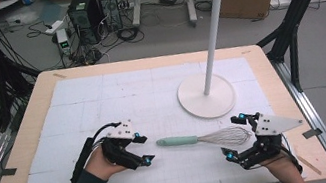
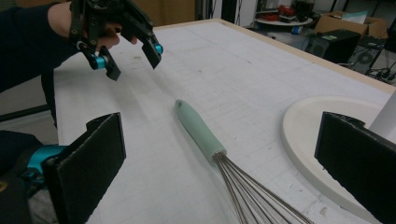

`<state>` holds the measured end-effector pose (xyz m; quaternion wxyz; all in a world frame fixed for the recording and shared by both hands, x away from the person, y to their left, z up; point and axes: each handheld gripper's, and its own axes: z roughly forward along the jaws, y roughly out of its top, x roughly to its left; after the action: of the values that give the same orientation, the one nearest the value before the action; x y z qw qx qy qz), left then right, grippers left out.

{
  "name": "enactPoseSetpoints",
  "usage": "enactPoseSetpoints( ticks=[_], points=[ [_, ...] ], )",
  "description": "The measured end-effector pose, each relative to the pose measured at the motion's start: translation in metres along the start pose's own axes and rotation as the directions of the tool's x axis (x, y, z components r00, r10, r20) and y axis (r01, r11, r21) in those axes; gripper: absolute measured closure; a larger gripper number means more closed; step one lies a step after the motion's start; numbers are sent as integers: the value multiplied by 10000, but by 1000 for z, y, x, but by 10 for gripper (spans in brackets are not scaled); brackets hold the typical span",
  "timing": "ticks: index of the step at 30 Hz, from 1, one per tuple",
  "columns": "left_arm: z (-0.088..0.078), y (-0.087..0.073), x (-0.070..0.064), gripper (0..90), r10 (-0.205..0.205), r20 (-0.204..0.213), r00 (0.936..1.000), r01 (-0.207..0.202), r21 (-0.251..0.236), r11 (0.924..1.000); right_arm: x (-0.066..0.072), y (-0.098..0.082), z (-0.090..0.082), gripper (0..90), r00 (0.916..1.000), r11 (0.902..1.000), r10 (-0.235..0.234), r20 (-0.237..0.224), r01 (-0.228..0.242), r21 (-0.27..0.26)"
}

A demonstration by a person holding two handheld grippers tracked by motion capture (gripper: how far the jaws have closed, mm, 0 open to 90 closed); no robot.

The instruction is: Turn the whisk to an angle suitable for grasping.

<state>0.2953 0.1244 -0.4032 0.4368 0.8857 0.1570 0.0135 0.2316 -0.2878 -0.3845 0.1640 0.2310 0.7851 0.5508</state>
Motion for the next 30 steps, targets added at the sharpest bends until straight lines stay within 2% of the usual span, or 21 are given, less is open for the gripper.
enactPoseSetpoints(
  ticks=[3, 4, 5, 7, 12, 17, 24, 30],
  points=[
    [-9, -6, 0, 149, -107, -348, 9993, 105, -45, 9999, 0, 1, 3, 10, 9999, 10000, -63, -108, 63, 47],
    [-12, -8, 0, 76, -147, -437, 9989, 142, -129, 9998, 0, 0, 5, 10, 9997, 9998, -104, -237, 108, 171],
    [-15, -10, 0, 76, -185, -544, 9983, 175, -188, 9997, 0, 0, 5, 10, 9997, 9998, -104, -237, 108, 171],
    [-21, -15, 1, 16, -234, -689, 9974, 214, -307, 9993, -1, 0, 9, 10, 9993, 9993, -208, -311, 218, 315],
    [-34, -28, 3, 16, -454, -982, 9941, 400, -568, 9976, -2, 0, 15, 10, 9981, 9976, -190, -587, 228, 649],
    [-47, -40, 3, 16, -648, -1259, 9899, 557, -749, 9956, -3, 2, 18, 10, 9978, 9961, -286, -593, 334, 814],
    [-62, -52, -3, 16, -870, -1383, 9866, 692, -1287, 9893, -2, 2, 20, 10, 9966, 9921, -511, -647, 580, 1109],
    [-70, -55, -4, 16, -1135, -1424, 9833, 906, -1581, 9833, -1, 2, 19, 9, 9971, 9905, -426, -627, 504, 1282]
  ],
)
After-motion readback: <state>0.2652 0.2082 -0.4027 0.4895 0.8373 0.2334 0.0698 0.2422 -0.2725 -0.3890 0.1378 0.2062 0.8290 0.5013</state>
